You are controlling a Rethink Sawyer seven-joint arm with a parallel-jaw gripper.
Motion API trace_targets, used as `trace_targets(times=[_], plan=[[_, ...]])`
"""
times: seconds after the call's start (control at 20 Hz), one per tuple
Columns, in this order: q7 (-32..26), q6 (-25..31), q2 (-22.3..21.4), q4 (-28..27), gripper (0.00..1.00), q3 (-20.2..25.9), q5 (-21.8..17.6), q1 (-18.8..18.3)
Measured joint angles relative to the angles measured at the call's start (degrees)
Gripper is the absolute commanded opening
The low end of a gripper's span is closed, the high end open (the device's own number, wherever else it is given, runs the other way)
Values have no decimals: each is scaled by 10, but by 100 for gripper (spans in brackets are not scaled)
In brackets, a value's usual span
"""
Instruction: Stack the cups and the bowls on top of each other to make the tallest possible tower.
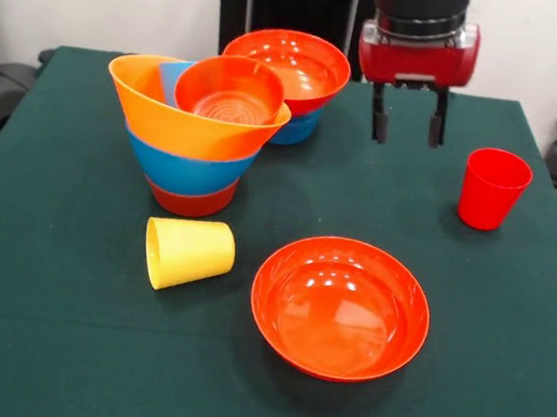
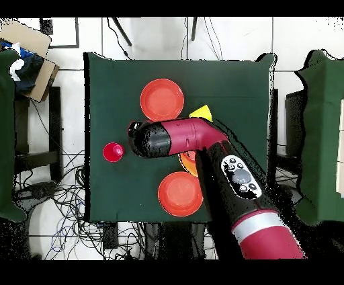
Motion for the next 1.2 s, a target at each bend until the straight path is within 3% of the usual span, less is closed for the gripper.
trace_targets(times=[1.2], plan=[[0,-19,38,0,100,-51,0,1]])
